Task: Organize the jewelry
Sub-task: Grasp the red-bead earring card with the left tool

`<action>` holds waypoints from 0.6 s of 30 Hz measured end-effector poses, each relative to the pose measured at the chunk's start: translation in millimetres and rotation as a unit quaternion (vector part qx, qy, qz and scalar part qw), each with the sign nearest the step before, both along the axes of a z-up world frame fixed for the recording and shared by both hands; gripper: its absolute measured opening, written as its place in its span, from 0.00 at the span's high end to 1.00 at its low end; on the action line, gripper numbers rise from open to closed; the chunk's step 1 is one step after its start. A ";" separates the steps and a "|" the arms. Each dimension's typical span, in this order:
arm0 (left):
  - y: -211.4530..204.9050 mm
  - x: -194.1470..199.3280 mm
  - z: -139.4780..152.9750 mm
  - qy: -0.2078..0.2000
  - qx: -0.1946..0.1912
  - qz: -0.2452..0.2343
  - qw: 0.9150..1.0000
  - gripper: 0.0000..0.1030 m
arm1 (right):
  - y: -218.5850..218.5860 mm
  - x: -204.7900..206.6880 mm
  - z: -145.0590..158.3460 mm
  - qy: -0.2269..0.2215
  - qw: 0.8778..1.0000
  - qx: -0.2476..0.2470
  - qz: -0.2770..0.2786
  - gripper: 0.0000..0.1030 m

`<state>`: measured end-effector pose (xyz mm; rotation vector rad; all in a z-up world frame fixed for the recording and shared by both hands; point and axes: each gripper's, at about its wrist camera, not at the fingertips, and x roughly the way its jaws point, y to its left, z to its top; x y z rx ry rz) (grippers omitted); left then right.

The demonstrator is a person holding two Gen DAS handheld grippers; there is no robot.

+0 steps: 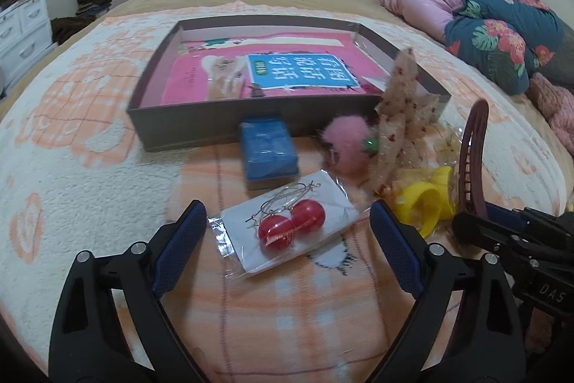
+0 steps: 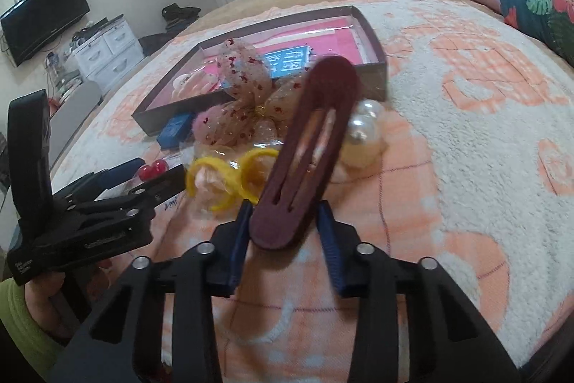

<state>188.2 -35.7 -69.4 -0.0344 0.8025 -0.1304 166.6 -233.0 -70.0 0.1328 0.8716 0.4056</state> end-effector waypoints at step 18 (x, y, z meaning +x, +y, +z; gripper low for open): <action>21.7 -17.2 8.0 0.000 -0.022 -0.001 1.000 0.34 | -7.3 -15.9 21.2 -0.083 0.994 -0.063 -0.022 0.68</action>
